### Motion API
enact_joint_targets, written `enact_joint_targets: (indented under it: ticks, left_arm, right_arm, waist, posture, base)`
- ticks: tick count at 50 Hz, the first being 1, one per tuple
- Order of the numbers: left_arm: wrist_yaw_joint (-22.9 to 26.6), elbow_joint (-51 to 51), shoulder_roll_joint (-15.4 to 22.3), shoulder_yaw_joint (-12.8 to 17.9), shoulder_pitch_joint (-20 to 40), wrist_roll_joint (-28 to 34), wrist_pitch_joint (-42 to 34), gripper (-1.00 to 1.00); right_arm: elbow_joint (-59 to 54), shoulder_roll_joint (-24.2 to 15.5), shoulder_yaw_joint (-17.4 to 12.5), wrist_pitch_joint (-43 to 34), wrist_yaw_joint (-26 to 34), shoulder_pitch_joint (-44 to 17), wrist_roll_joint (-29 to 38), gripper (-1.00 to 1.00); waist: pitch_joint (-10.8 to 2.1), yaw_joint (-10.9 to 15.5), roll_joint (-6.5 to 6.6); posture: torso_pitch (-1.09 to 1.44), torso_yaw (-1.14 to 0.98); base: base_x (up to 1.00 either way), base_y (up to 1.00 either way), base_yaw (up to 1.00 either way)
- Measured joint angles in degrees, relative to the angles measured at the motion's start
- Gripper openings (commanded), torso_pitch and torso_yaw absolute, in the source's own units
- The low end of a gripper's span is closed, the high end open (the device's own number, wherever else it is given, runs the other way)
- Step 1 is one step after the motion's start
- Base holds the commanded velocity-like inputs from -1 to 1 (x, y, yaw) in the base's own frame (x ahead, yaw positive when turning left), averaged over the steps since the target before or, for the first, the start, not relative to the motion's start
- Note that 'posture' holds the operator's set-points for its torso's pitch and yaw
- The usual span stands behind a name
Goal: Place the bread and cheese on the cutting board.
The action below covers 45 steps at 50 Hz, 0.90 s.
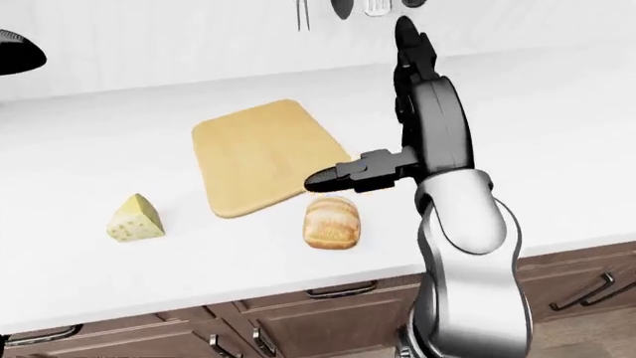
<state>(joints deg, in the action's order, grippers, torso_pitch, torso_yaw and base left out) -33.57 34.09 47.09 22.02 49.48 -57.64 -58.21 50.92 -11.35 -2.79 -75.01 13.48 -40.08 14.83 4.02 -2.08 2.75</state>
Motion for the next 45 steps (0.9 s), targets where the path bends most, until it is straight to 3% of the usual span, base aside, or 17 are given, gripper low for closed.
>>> enact_joint_targets:
  ticks: [4,9,15,23,27,30,45]
  left_arm:
    - [-0.3,-0.2,0.7,0.3,0.0,-0.4,0.3,1.00]
    - [-0.4,-0.6,1.0,0.1,-0.1,-0.4,0.6,1.00]
    - [0.2,-0.5,0.5,-0.3,-0.2,0.2,0.7,1.00]
    - [1.4,-0.4,-0.7,-0.6,-0.5,2.4,0.8,1.00]
    - [1.9,-0.3,-1.3,-0.3,-0.4,3.2,0.3,1.00]
    - [2.0,-0.2,-1.4,-0.2,-0.4,3.5,0.0,1.00]
    - [2.1,0.2,-1.8,-0.2,-0.5,3.7,-0.4,1.00]
  right_arm:
    - [4.5,0.3,-1.3,1.2,1.3,5.0,-1.3,1.00]
    - [4.5,0.2,-0.5,7.2,3.0,11.7,-2.6,1.00]
    - [4.2,1.5,-3.4,11.1,5.0,15.3,-5.4,1.00]
    - [0.7,2.1,-2.3,17.2,5.9,18.8,-8.7,1.00]
    - [-2.0,2.2,-0.1,20.7,6.0,21.0,-8.0,1.00]
    - [-4.4,2.8,1.3,22.1,6.3,21.2,-6.6,1.00]
    - [-9.4,3.8,1.2,17.7,6.0,13.8,-1.9,1.00]
  waist:
    - [0.02,0.0,-0.10]
    - [0.20,-0.2,0.03]
    - [0.09,-0.1,-0.04]
    - [-0.17,0.3,-0.22]
    - [-0.18,0.5,-0.43]
    - [-0.11,0.8,-0.54]
    - [-0.31,1.7,-1.24]
  posture:
    - [0.00,0.00]
    - [0.00,0.00]
    - [0.00,0.00]
    - [0.00,0.00]
    - [0.00,0.00]
    - [0.00,0.00]
    - [0.00,0.00]
  base:
    - [0.00,0.00,0.00]
    - [0.00,0.00,0.00]
    - [0.00,0.00,0.00]
    - [0.00,0.00,0.00]
    - [0.00,0.00,0.00]
    - [0.00,0.00,0.00]
    - [0.00,0.00,0.00]
